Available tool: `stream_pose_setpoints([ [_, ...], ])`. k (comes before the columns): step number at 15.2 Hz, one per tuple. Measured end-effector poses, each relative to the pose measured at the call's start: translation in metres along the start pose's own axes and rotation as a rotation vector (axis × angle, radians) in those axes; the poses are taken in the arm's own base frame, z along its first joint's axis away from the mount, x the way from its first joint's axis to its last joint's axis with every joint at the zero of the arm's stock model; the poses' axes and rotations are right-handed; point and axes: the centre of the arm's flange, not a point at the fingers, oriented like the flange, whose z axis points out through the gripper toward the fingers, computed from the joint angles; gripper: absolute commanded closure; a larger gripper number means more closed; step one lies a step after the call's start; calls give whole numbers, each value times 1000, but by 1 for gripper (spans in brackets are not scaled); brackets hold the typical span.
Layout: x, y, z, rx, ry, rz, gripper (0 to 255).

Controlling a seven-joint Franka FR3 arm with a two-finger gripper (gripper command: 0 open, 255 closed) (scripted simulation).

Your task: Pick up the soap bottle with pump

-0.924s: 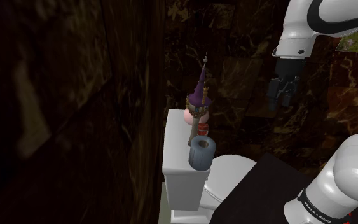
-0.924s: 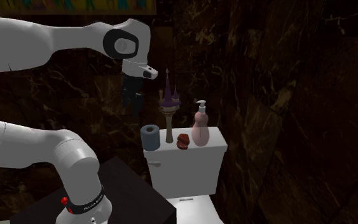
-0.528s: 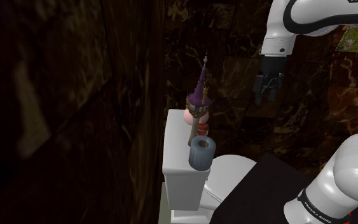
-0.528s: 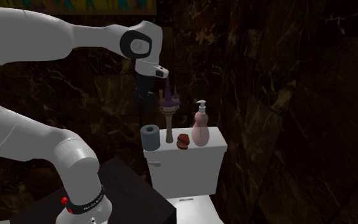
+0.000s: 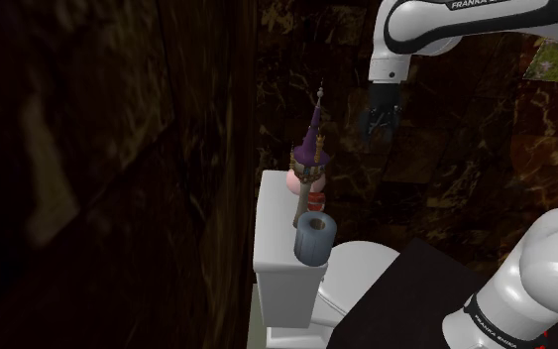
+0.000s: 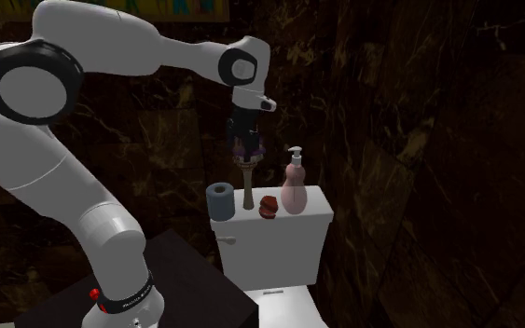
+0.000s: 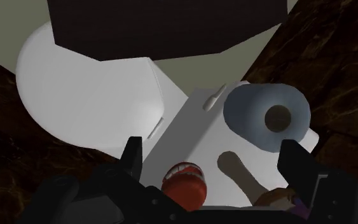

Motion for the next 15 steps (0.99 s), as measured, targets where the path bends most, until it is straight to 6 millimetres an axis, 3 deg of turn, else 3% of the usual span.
stream_pose_setpoints([
  [15, 191, 3, -15, -47, -1, -13, 0],
])
